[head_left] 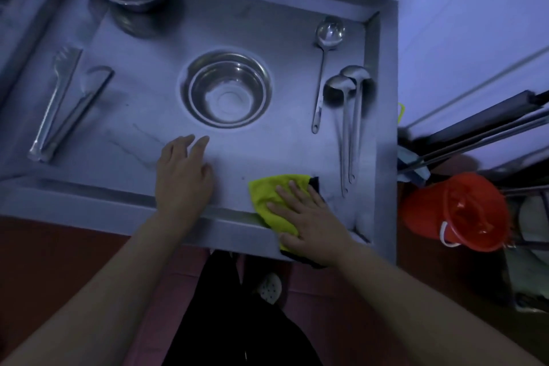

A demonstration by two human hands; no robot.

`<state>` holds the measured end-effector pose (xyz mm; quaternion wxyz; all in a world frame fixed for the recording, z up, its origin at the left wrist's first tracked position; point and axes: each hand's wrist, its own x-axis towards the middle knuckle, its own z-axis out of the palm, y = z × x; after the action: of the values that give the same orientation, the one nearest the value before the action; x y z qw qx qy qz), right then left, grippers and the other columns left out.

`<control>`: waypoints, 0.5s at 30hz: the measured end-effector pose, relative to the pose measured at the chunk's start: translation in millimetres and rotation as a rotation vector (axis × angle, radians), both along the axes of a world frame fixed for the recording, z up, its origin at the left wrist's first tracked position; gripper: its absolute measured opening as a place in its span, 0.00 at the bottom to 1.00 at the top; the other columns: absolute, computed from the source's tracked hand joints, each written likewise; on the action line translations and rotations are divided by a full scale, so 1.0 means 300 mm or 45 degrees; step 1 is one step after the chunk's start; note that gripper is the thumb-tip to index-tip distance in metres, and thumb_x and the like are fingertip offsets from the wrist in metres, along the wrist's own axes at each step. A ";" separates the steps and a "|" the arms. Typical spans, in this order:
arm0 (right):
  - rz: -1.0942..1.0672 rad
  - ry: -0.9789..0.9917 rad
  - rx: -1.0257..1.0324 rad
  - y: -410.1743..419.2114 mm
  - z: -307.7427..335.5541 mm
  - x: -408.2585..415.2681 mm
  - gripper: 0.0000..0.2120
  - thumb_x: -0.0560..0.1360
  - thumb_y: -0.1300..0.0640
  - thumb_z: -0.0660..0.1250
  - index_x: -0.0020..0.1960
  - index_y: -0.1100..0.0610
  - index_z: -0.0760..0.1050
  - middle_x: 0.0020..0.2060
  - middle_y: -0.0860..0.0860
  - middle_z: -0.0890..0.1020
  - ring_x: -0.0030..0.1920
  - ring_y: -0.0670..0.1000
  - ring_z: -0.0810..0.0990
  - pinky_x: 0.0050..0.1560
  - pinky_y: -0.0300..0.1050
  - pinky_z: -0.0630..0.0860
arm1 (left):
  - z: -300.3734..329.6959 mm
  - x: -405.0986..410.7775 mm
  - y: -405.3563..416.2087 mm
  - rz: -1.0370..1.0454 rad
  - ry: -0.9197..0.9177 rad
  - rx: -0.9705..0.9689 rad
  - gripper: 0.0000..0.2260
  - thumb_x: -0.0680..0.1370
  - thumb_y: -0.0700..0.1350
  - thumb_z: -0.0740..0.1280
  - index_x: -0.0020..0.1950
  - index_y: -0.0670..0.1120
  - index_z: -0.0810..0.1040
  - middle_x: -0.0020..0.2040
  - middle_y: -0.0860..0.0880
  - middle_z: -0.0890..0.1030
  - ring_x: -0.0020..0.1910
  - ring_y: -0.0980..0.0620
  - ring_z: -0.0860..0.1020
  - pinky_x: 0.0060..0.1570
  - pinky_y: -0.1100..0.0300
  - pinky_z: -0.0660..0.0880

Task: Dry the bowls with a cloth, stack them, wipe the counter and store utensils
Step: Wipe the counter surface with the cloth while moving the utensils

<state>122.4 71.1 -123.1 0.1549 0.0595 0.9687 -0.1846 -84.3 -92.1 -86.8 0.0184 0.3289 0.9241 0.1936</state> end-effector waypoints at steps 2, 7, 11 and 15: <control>-0.036 -0.018 0.051 0.056 0.017 0.101 0.30 0.77 0.42 0.60 0.75 0.43 0.52 0.75 0.45 0.44 0.76 0.52 0.37 0.75 0.51 0.34 | 0.003 0.040 -0.018 0.000 -0.008 -0.005 0.21 0.70 0.34 0.66 0.64 0.38 0.74 0.61 0.34 0.74 0.60 0.34 0.70 0.61 0.43 0.66; -0.131 0.043 0.123 0.019 0.047 0.165 0.28 0.75 0.45 0.61 0.74 0.48 0.63 0.76 0.50 0.55 0.77 0.57 0.49 0.75 0.53 0.39 | 0.023 0.100 -0.091 0.053 -0.033 -0.033 0.21 0.72 0.35 0.66 0.64 0.38 0.73 0.62 0.35 0.73 0.62 0.34 0.69 0.61 0.42 0.66; -0.039 0.118 0.112 -0.135 0.032 0.049 0.29 0.74 0.45 0.63 0.73 0.49 0.65 0.74 0.53 0.64 0.75 0.59 0.56 0.74 0.57 0.45 | 0.039 0.110 -0.135 0.115 -0.022 -0.055 0.20 0.73 0.35 0.65 0.65 0.39 0.73 0.62 0.35 0.73 0.62 0.34 0.68 0.63 0.43 0.64; 0.002 0.125 0.093 -0.237 0.020 -0.067 0.28 0.76 0.44 0.59 0.75 0.48 0.60 0.75 0.51 0.61 0.76 0.57 0.54 0.75 0.56 0.44 | 0.041 0.135 -0.126 0.102 -0.016 -0.070 0.20 0.72 0.35 0.66 0.64 0.39 0.74 0.61 0.35 0.74 0.61 0.34 0.69 0.62 0.43 0.65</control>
<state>102.3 -0.1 -117.2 0.1049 0.0554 0.9813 -0.1517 -43.9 -129.9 -74.5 0.0255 0.2899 0.9413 0.1709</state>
